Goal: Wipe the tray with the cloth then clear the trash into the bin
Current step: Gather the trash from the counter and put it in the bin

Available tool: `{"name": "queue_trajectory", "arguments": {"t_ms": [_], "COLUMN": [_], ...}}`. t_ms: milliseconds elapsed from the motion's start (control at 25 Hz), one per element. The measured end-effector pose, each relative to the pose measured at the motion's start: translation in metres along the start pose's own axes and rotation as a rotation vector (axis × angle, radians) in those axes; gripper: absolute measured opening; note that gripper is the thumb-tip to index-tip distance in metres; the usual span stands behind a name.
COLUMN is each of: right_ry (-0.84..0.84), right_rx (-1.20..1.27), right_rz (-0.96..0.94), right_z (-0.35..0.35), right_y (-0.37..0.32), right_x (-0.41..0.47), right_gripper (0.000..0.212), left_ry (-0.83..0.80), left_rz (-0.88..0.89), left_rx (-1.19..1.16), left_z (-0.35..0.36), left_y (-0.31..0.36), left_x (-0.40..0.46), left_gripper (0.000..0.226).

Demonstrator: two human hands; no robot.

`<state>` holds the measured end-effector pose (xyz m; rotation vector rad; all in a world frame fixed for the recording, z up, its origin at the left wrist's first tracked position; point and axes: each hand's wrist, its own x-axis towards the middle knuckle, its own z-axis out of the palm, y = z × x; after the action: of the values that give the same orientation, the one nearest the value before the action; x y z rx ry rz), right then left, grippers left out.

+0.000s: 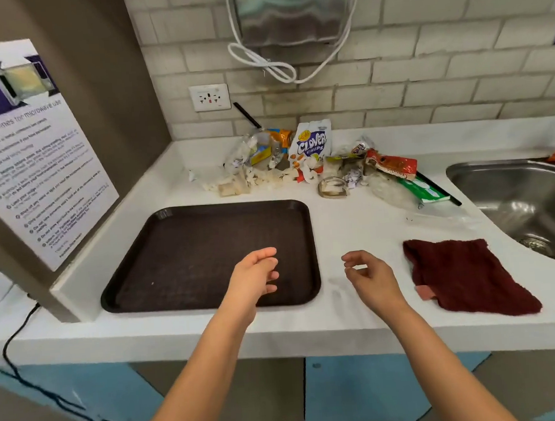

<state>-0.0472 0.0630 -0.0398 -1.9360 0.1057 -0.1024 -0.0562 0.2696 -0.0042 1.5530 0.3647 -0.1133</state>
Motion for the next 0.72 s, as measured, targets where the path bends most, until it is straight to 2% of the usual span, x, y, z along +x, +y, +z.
{"name": "queue_trajectory", "arguments": {"t_ms": [240, 480, 640, 720], "right_ry": [0.042, 0.148, 0.199, 0.167], "right_rx": [-0.081, -0.169, -0.232, -0.331], "right_rz": [0.068, 0.088, 0.091, 0.089], "right_z": [0.052, 0.06, 0.054, 0.05], "right_y": [-0.016, -0.018, -0.011, -0.002], "right_x": [0.073, 0.111, 0.154, 0.178], "right_gripper": [0.02, 0.019, 0.018, 0.025], "left_ry": [0.07, 0.205, 0.167, 0.119], "left_rz": [0.041, 0.208, 0.278, 0.275], "left_rx": [0.126, 0.368, 0.592, 0.73], "left_z": [-0.057, -0.09, -0.09, -0.087], "left_y": [0.027, 0.057, 0.067, 0.068], "left_x": [0.1, 0.182, 0.238, 0.262], "left_gripper": [0.021, 0.027, 0.032, 0.041]}}
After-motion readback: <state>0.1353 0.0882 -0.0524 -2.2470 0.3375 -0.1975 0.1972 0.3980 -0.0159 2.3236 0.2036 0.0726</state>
